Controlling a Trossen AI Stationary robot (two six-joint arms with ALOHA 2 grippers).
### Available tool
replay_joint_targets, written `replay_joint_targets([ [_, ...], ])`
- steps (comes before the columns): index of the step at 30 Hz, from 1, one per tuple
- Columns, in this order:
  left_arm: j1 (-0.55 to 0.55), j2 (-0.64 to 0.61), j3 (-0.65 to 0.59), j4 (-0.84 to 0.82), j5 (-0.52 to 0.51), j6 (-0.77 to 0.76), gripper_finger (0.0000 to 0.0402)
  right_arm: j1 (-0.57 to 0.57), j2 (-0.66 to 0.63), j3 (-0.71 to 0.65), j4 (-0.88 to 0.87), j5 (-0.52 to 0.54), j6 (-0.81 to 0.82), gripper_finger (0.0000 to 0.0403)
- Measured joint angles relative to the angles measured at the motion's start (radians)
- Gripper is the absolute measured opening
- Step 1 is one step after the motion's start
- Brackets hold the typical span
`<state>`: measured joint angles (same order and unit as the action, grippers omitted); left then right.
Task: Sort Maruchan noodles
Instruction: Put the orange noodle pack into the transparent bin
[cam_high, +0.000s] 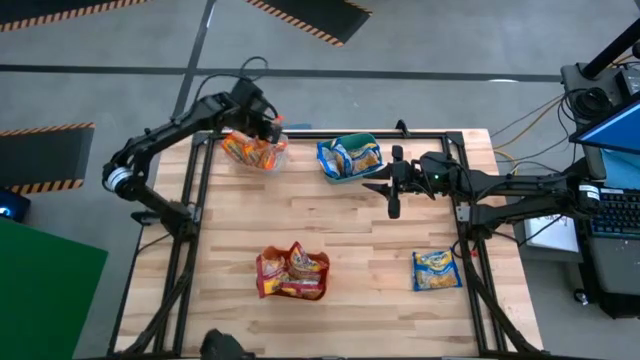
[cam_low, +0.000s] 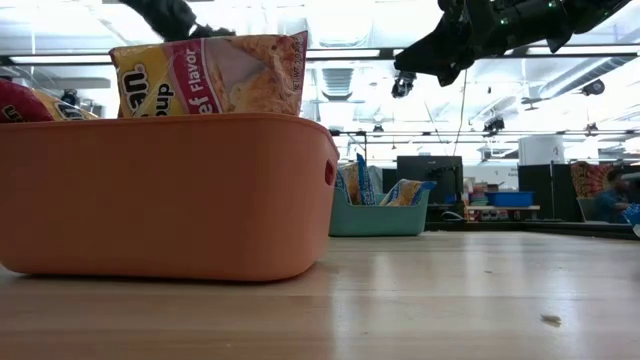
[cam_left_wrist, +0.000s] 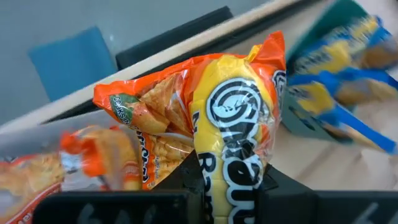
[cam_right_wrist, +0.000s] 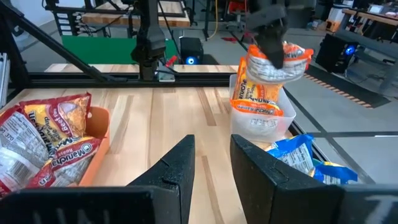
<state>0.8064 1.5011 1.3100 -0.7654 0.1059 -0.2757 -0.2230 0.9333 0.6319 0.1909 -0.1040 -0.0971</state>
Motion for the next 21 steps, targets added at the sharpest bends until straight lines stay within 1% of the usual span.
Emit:
replay_joint_targets([
  [3,0.06,0.0,-0.054,0.038,0.052,-0.039,0.0028,0.0,0.0,0.0,0.0,0.0,-0.006,0.0091],
  [7,0.091,0.0,-0.121,0.09,0.087,-0.051,0.0029,0.0,0.0,0.0,0.0,0.0,-0.019,0.0091],
  [14,0.095,0.007,-0.202,0.186,0.089,-0.08,0.0029,0.0,0.0,0.0,0.001,0.001,-0.026,0.0091],
  [21,0.093,0.019,-0.29,0.256,0.074,-0.152,0.0029,0.0,0.0,0.0,0.001,0.001,-0.026,0.0091],
])
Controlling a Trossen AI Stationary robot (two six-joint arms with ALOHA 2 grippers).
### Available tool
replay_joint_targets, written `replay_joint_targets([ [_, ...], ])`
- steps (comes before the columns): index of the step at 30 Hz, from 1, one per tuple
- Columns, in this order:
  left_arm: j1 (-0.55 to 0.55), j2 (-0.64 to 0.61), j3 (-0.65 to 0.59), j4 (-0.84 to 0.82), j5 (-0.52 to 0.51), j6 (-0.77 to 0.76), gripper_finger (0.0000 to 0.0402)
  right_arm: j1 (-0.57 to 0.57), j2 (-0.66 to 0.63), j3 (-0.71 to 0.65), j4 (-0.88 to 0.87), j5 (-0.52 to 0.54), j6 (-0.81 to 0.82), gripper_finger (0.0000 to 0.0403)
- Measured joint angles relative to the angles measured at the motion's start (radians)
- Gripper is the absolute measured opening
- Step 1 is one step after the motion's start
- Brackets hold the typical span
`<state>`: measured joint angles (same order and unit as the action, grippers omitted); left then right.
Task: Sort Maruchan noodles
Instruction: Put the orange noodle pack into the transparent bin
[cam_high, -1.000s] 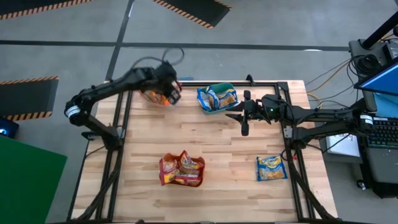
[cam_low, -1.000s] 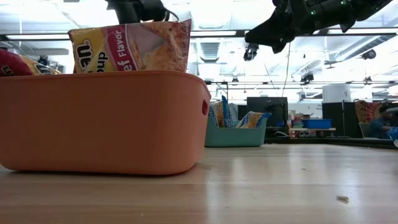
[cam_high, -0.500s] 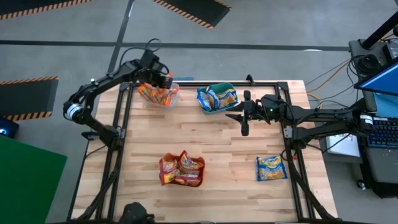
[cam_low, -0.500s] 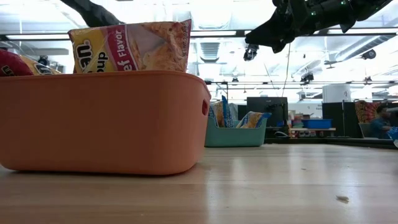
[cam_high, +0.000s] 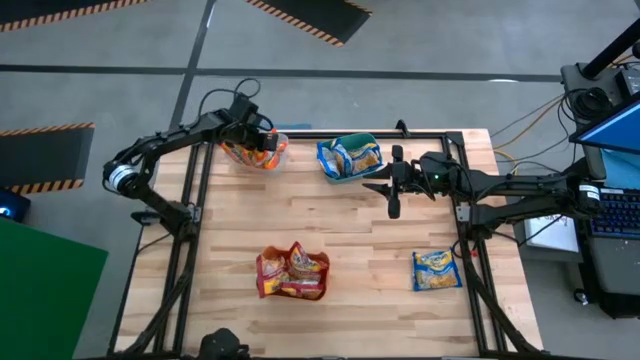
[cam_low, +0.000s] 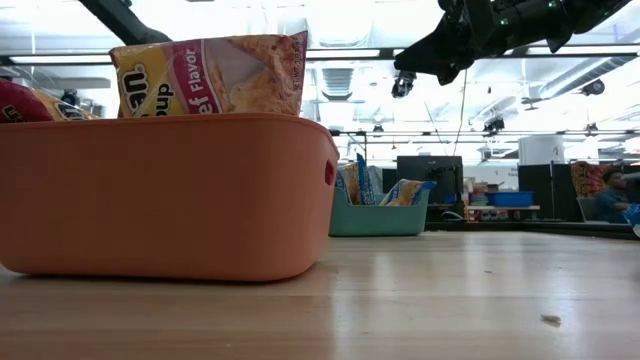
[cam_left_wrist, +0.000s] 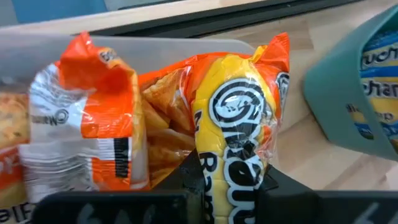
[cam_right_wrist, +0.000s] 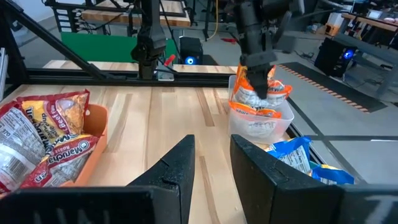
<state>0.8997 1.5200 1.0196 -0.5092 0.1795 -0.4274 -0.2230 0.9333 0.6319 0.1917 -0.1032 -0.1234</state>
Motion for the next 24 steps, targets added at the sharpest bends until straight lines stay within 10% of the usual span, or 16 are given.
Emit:
replay_joint_targets([
  [24,-0.039,-0.008,0.238,-0.26,-0.094,0.275,0.0161,0.0,0.0,0.0,0.001,0.0,-0.006,0.0091],
])
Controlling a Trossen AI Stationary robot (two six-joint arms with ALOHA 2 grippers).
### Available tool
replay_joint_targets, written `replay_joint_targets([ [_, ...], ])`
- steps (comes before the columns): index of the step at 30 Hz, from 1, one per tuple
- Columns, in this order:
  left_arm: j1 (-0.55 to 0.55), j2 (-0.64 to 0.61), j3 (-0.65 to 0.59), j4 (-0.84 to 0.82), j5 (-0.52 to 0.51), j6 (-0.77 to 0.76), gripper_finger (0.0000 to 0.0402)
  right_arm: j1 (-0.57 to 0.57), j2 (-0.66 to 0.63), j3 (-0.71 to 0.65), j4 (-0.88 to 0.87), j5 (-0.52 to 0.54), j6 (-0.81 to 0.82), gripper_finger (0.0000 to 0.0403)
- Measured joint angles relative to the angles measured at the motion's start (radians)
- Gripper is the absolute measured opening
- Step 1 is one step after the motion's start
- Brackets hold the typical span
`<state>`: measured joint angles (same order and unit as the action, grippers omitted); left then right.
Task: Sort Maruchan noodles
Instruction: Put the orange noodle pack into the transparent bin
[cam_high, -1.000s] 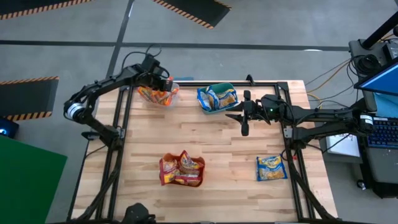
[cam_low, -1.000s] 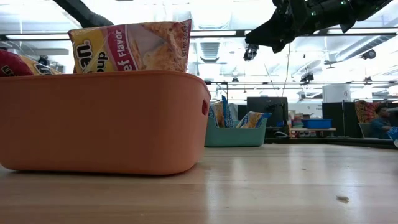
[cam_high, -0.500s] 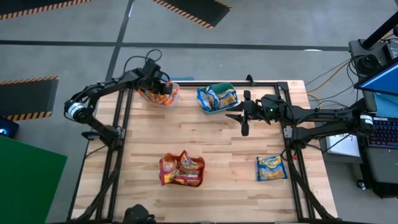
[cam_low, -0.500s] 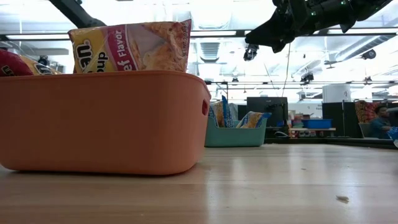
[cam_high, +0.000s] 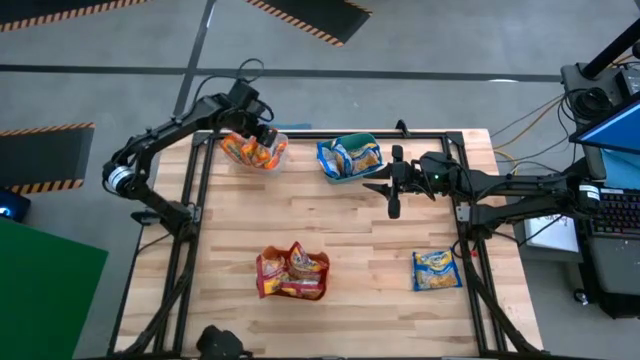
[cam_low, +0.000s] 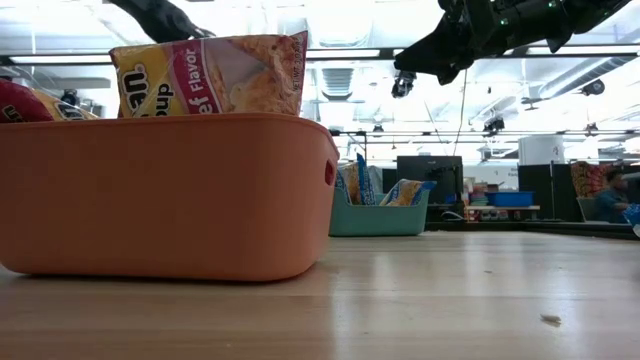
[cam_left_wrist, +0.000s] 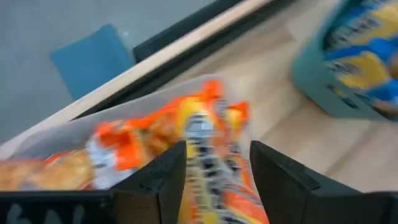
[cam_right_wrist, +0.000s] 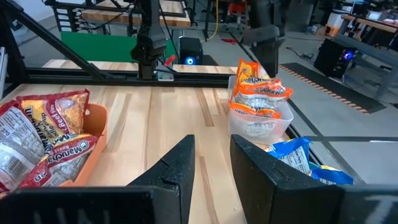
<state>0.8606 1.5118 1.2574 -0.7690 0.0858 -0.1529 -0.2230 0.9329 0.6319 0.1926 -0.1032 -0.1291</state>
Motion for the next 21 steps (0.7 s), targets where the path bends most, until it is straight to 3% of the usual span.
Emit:
replay_joint_targets([
  [5,-0.074,0.0,-0.025,0.028,-0.04,0.039,0.014,0.0,0.0,0.0,0.0,0.0,-0.002,0.0091],
  [11,-0.106,0.004,-0.118,0.06,-0.308,0.013,0.0097,0.0,0.0,0.0,0.0,0.0,-0.002,0.0091],
  [21,-0.092,0.006,-0.244,0.227,-0.269,-0.026,0.0041,0.0,0.0,0.0,0.007,0.0,-0.002,0.0091],
])
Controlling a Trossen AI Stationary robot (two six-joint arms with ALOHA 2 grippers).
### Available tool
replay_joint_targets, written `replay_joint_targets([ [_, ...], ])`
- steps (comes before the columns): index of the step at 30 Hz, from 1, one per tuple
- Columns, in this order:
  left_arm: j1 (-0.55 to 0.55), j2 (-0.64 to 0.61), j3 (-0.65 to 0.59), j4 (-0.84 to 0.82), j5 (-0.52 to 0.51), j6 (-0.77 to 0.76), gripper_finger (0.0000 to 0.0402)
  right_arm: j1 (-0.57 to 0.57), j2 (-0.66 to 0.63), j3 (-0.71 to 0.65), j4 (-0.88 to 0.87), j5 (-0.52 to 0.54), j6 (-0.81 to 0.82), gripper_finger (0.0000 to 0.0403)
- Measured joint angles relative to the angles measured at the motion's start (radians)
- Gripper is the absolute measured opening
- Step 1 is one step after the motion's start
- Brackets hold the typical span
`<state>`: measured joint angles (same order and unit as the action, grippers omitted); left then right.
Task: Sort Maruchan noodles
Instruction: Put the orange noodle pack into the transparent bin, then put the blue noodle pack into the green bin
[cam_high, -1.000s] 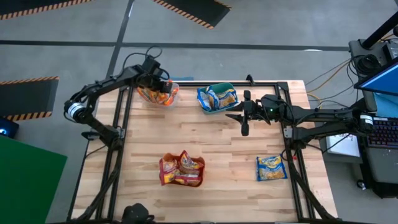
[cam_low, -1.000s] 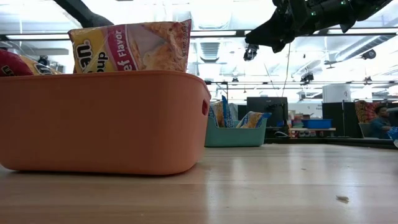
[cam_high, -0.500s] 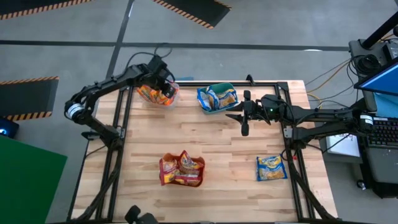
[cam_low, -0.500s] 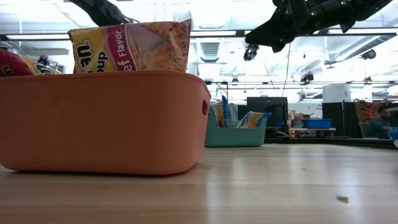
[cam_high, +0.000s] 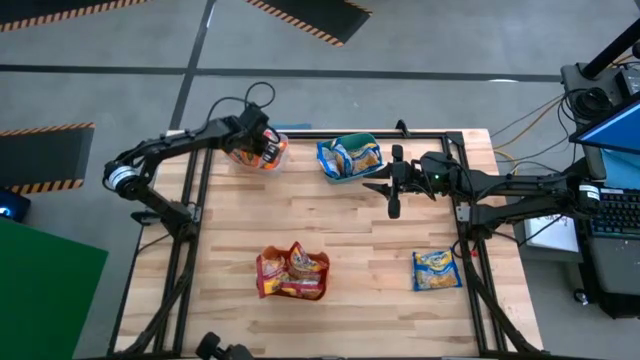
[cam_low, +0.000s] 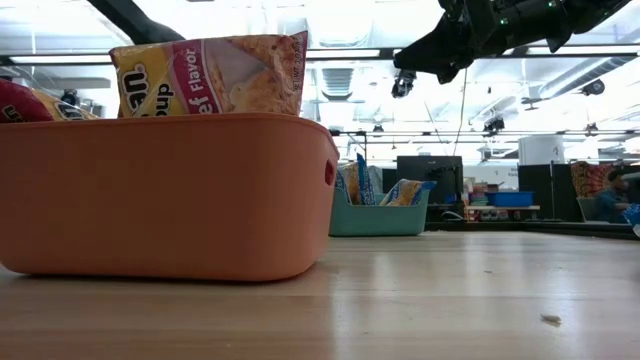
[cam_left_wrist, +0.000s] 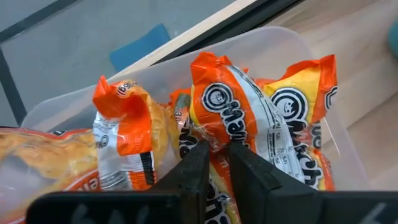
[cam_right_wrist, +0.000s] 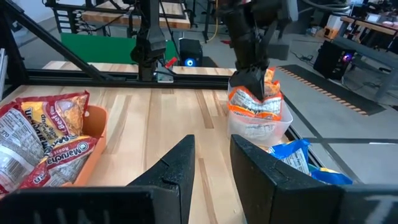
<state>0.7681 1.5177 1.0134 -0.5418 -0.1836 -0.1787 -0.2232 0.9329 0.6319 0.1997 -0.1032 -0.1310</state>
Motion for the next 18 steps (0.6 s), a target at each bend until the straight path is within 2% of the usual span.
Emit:
replay_joint_targets([
  [4,-0.002,0.0,-0.013,0.03,0.003,-0.013,0.0039,0.0,0.0,0.0,0.0,0.0,0.0,0.0091],
  [8,-0.013,-0.031,0.026,0.0,0.016,0.017,0.0039,0.0,0.0,0.0,-0.001,0.0,-0.005,0.0091],
  [12,-0.035,-0.137,0.056,0.006,0.018,0.08,0.0038,0.0,-0.014,0.0,-0.043,0.0,-0.029,0.0091],
  [18,-0.13,-0.332,0.012,0.006,0.041,0.15,0.0038,0.001,-0.079,-0.01,-0.097,-0.004,-0.033,0.0091],
])
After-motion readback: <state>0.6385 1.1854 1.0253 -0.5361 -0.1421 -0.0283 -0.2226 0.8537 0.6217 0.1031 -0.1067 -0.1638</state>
